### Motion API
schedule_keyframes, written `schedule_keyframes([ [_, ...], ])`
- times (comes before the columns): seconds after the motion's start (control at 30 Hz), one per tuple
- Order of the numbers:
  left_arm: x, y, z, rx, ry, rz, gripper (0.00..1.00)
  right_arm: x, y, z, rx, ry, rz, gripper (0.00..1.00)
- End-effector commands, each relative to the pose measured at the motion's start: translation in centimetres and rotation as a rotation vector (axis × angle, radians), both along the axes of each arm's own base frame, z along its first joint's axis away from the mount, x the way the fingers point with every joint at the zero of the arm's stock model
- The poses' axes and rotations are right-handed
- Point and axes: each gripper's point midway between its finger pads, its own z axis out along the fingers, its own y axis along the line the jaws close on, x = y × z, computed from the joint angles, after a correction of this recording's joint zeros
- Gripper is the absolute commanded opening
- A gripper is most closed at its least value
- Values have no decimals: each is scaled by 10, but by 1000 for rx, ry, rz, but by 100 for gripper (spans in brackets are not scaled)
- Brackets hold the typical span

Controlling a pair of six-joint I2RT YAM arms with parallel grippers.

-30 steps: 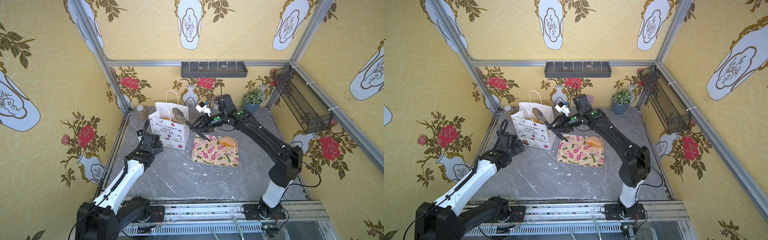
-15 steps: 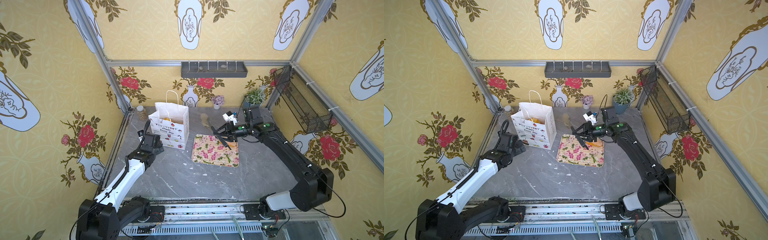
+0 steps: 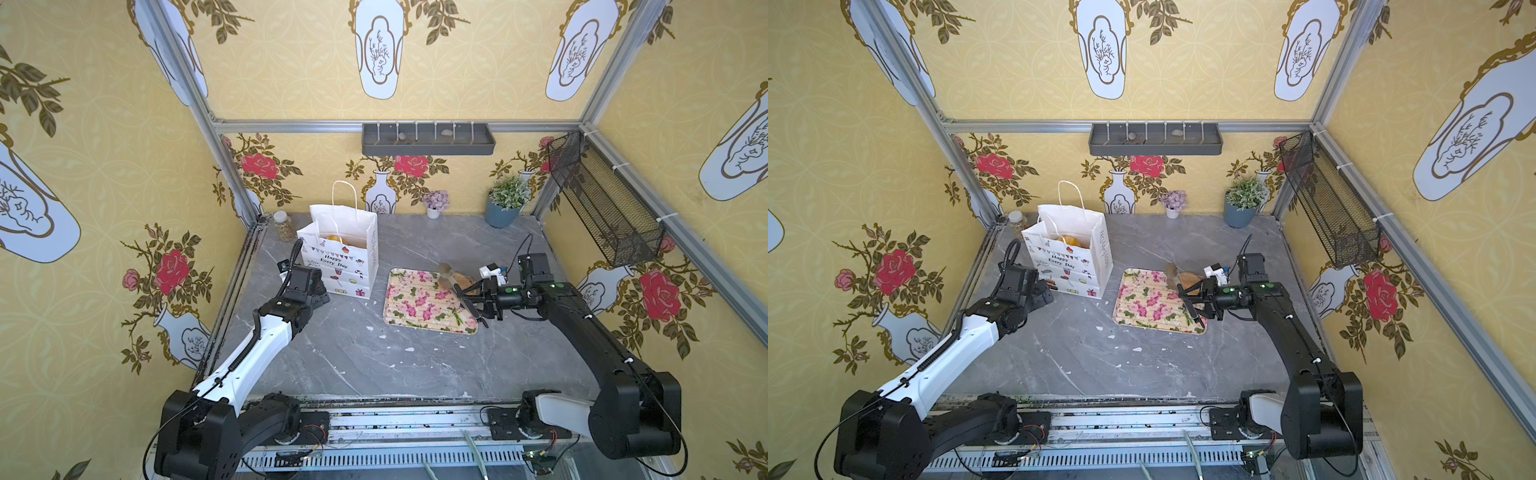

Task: Pack bread into a paper bag
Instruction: Pick up the fake bread from the plate.

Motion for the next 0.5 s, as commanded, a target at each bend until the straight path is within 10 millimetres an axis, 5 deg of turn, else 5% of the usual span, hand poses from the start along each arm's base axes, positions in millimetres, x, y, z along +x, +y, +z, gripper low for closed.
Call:
schedule_keyframes([
  [0.0, 1, -1, -2, -17, -14, 11, 99, -3, -3, 0, 68, 27, -16, 41],
  [0.47, -4, 2, -5, -9, -14, 13, 99, -18, -16, -34, 65, 146, -93, 45],
])
